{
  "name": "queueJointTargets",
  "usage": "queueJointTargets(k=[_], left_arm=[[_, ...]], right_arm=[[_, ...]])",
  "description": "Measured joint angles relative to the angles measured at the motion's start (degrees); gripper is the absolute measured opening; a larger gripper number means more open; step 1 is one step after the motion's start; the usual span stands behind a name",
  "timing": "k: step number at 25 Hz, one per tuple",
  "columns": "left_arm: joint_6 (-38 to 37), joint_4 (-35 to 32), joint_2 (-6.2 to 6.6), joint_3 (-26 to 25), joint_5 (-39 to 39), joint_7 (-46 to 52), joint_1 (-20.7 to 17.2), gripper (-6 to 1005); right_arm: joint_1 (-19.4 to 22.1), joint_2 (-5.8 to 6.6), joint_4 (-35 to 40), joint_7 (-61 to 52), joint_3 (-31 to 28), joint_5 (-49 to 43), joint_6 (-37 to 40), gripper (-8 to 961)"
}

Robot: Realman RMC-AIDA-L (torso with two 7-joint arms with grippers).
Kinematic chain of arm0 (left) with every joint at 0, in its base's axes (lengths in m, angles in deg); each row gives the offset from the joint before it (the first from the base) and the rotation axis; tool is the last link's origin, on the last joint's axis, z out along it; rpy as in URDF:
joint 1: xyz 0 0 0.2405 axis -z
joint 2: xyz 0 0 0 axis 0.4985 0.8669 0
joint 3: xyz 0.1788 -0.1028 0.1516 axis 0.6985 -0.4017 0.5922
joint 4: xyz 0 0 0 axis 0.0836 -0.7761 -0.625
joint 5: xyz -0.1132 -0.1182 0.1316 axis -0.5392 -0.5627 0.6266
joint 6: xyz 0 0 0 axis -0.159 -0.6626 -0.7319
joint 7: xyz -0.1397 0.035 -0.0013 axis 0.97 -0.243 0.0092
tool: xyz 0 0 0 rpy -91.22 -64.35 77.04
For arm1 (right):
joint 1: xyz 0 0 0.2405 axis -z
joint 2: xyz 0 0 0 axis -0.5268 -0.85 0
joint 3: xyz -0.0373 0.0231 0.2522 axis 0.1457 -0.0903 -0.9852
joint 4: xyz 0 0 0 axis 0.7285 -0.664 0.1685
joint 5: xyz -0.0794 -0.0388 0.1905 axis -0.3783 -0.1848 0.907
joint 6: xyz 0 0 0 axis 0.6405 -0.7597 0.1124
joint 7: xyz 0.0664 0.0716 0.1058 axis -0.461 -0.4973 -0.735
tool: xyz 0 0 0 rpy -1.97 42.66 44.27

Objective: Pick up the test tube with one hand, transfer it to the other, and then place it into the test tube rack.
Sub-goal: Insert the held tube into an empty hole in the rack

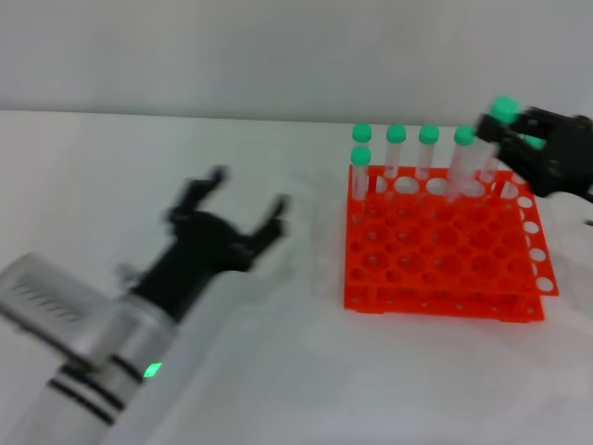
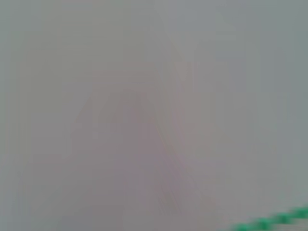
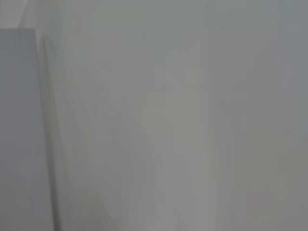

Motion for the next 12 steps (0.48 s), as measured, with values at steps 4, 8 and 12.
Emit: queueJointTargets(k=[4, 8, 12], left_arm=[[-2.96, 2.12, 0.04, -0.09, -8.61, 0.21, -3.1, 886], [-3.51, 3.46, 0.09, -0.06, -14.04, 0.27, -4.75, 887], [-3.89, 4.17, 0.16, -0.08, -14.99, 1.51, -5.69, 887]], right_arm=[[-4.03, -0.34, -4.76, 5.24, 0.0, 0.08, 3.25, 232], [-7.65, -0.6, -9.72, 11.08, -0.1, 0.55, 6.47, 231], [-10.38, -0.62, -13.26, 14.17, -0.43, 1.81, 10.69, 231]])
